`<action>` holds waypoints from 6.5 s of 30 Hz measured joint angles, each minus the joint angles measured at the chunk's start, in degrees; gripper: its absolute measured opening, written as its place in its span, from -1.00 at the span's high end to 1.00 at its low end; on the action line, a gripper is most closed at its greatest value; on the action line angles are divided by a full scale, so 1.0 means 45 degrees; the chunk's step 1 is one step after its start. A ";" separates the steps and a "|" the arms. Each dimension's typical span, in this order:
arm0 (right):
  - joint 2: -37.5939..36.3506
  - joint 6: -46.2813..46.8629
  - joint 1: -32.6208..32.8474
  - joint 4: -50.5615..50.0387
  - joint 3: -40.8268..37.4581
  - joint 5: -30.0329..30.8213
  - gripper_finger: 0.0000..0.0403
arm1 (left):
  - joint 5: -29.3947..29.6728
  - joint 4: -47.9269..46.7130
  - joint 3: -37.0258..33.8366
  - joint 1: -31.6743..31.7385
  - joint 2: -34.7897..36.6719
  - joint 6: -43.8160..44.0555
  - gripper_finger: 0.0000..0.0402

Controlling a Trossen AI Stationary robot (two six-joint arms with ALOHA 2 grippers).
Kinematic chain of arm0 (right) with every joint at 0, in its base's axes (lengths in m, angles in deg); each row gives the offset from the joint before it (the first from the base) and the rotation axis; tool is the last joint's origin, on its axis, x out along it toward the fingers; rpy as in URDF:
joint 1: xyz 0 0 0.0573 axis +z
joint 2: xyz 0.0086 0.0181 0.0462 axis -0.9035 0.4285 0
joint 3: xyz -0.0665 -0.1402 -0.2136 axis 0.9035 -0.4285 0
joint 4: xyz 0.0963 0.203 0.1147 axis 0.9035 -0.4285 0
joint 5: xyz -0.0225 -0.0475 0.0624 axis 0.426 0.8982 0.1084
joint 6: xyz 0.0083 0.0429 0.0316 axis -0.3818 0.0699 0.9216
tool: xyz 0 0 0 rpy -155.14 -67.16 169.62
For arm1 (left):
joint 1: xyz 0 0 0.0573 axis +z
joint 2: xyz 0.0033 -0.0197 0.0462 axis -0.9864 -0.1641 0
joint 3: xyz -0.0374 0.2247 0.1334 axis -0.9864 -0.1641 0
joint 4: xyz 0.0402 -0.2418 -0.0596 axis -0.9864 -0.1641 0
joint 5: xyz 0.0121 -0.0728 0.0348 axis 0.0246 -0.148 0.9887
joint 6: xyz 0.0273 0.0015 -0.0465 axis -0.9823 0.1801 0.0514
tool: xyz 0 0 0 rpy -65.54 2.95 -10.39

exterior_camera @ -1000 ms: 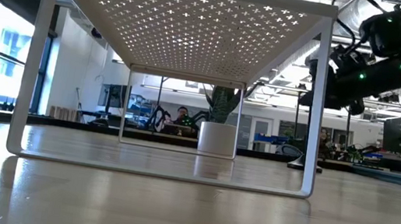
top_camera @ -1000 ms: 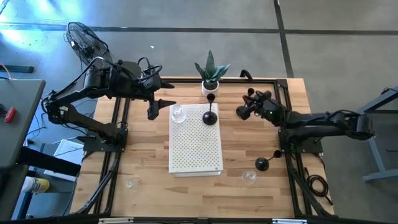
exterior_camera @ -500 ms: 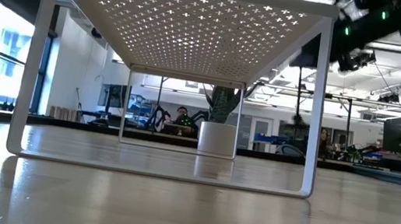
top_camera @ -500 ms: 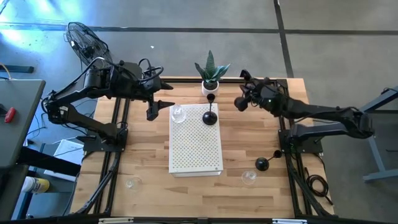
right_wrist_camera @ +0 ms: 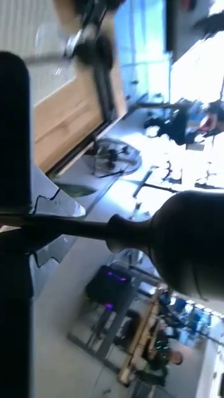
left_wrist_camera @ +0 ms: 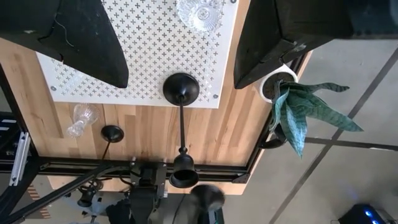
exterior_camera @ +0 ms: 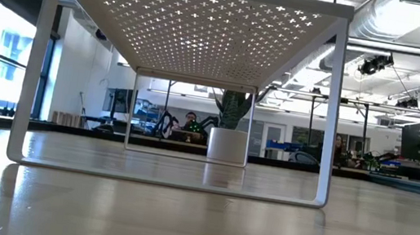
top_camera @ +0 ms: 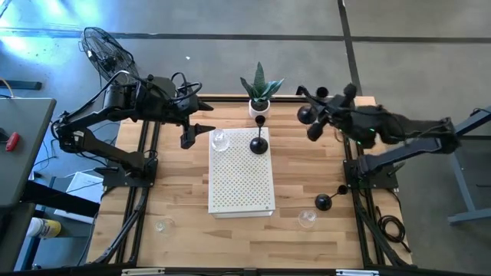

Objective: Pick & Place candle stick holders
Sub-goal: Put the top black candle holder on the shelf aligned with the other black candle holder

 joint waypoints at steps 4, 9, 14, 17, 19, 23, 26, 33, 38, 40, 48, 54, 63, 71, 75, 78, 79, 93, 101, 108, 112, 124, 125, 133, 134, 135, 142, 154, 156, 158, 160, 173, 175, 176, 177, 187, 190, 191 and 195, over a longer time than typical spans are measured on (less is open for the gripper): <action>0.0007 0.0074 0.1910 -0.0016 0.0277 0.0949 0.99 | -0.0310 0.0005 0.0000 0.0000 0.0000 0.0091 -0.43; 0.0145 0.0918 0.3694 0.0015 0.0273 0.0869 0.98 | -0.1202 0.0172 0.0000 0.0000 -0.0005 0.0100 -0.43; 0.0900 0.1919 0.4499 0.0183 0.0273 0.0353 0.99 | -0.2146 0.0509 0.0000 0.0000 -0.0005 0.0102 -0.43; 0.1585 0.2065 0.4441 0.0710 0.0273 -0.0452 0.98 | -0.2422 0.0759 0.0000 0.0000 -0.0006 0.0100 -0.43; 0.2078 0.1838 0.4358 0.1162 0.0273 -0.0954 0.99 | -0.2560 0.0767 0.0000 0.0000 -0.0005 0.0105 -0.43; 0.2782 0.1790 0.3931 0.1563 0.0268 -0.2238 0.99 | -0.2907 0.0784 0.0000 0.0000 -0.0015 0.0181 -0.43; 0.2991 0.1790 0.3449 0.1709 0.0268 -0.3221 0.98 | -0.3241 0.0911 0.0000 0.0000 -0.0015 0.0264 -0.43; 0.3079 0.1814 0.2353 0.2790 0.0258 -0.5597 0.98 | -0.3484 0.1217 0.0000 0.0000 -0.0015 0.0794 -0.43; 0.3500 0.2142 0.2026 0.2783 0.0258 -0.6437 0.99 | -0.3480 0.1150 0.0000 0.0000 -0.0015 0.1106 -0.43; 0.3692 0.2299 0.1978 0.2808 0.0258 -0.6694 0.98 | -0.3480 0.1054 0.0000 0.0000 -0.0015 0.1111 -0.43; 0.4121 0.2486 0.1969 0.3479 0.0253 -0.7023 0.98 | -0.3455 0.0960 -0.0005 0.0000 -0.0015 0.1177 -0.43; 0.4339 0.2533 0.1959 0.3547 0.0253 -0.6766 0.99 | -0.3436 0.0957 -0.0005 0.0000 -0.0015 0.1080 -0.43; 0.5044 0.2849 0.0973 0.4114 0.0258 -0.7155 0.99 | -0.3362 0.1151 -0.0847 0.0000 -0.0028 0.0389 -0.43; 0.5034 0.3239 0.0200 0.3692 0.0258 -0.7675 0.99 | -0.3389 0.0897 -0.1096 0.0000 -0.0004 -0.0006 -0.43; 0.5100 0.3464 0.0216 0.3355 0.0258 -0.7547 0.98 | -0.3400 0.0681 -0.1094 0.0000 0.0104 -0.0006 -0.43; 0.5112 0.3480 0.0221 0.3337 0.0258 -0.7549 0.99 | -0.3410 0.0460 -0.1093 0.0000 0.0165 -0.0006 -0.43; 0.5112 0.3480 0.0221 0.3342 0.0258 -0.7538 0.99 | -0.3418 0.0474 -0.1093 0.0000 0.0172 -0.0006 -0.43; 0.5112 0.3451 0.0211 0.3023 0.0258 -0.7204 0.96 | -0.4049 0.0194 -0.1093 -0.0005 0.0189 0.0003 -0.43; 0.5495 0.3488 0.0073 0.3132 0.0266 -0.7675 0.98 | -0.4048 0.0195 -0.1088 -0.0005 0.0189 0.0008 -0.43; 0.5602 0.3795 -0.0124 0.3107 0.0297 -0.8080 0.94 | -0.4048 0.0199 -0.1083 -0.0005 0.0189 0.0087 -0.43; 0.5588 0.3705 -0.0124 0.3151 0.0292 -0.8370 0.97 | -0.4048 0.0199 -0.1083 -0.0005 0.0189 0.0091 -0.43; 0.5583 0.3728 -0.0119 0.2788 0.0243 -0.8720 0.83 | -0.4029 0.0199 -0.1083 -0.0005 0.0189 0.0091 -0.43; 0.5583 0.3723 -0.0119 0.2798 0.0243 -0.8666 0.81 | -0.4023 0.0199 -0.1083 -0.0005 0.0189 0.0091 -0.43; 0.5583 0.3416 -0.0119 0.2817 0.0244 -0.8560 0.60 | -0.3995 0.0199 -0.1083 -0.0005 0.0189 0.0091 -0.43; 0.5583 0.3378 -0.0119 0.2817 0.0243 -0.8560 0.56 | -0.3995 0.0199 -0.1082 -0.0005 0.0189 0.0091 -0.43; 0.5583 0.3351 -0.0119 0.2817 0.0248 -0.8555 0.52 | -0.3995 0.0199 -0.1080 -0.0005 0.0189 0.0085 -0.43; 0.5583 0.3346 -0.0119 0.2817 0.0248 -0.8686 0.22 | -0.3990 0.0199 -0.1078 -0.0005 0.0189 0.0023 -0.43; 0.5578 0.3210 -0.0124 0.2816 0.0248 -0.8924 0.01 | -0.3990 0.0199 -0.1078 -0.0005 0.0189 -0.0002 -0.43; 0.5578 0.3276 -0.0124 0.2812 0.0248 -0.8924 0.00 | -0.3990 0.0203 -0.1078 -0.0004 0.0189 -0.0002 -0.43; 0.5578 0.3344 -0.0119 0.2809 0.0252 -0.8924 0.00 | -0.3990 0.0204 -0.1078 -0.0005 0.0189 -0.0002 -0.43; 0.5578 0.3226 -0.0119 0.2812 0.0253 -0.8924 0.00 | -0.3990 0.0204 -0.1078 -0.0005 0.0189 -0.0002 -0.43; 0.5578 0.3279 -0.0119 0.2824 0.0266 -0.8631 0.01 | -0.3999 0.0205 -0.1078 -0.0005 0.0189 0.0096 -0.43; 0.5578 0.3510 -0.0124 0.2827 0.0263 -0.8516 0.00 | -0.3999 0.0200 -0.1078 -0.0005 0.0189 0.0112 -0.43; 0.5578 0.3524 -0.0124 0.2832 0.0263 -0.8520 0.00 | -0.4003 0.0187 -0.1078 -0.0005 0.0189 0.0139 -0.43; 0.5578 0.3446 -0.0124 0.2841 0.0263 -0.8516 0.00 | -0.4042 0.0166 -0.1078 -0.0002 0.0189 0.0139 -0.43; 0.5429 0.3149 -0.0124 0.2861 0.0265 -0.8661 0.01 | -0.4830 -0.0199 -0.1078 -0.0001 0.0185 0.0149 -0.43; 0.5314 0.3150 -0.0121 0.2826 0.0264 -0.8793 0.00 | -0.4830 -0.0210 -0.1078 -0.0002 0.0189 0.0154 -0.43; 0.5276 0.3150 -0.0113 0.2777 0.0266 -0.8802 0.00 | -0.4830 -0.0258 -0.1078 -0.0002 0.0219 0.0154 -0.43; 0.5082 0.3159 -0.0115 0.2661 0.0268 -0.8827 0.01 | -0.4840 -0.0329 -0.1073 0.0000 0.0262 0.0160 -0.43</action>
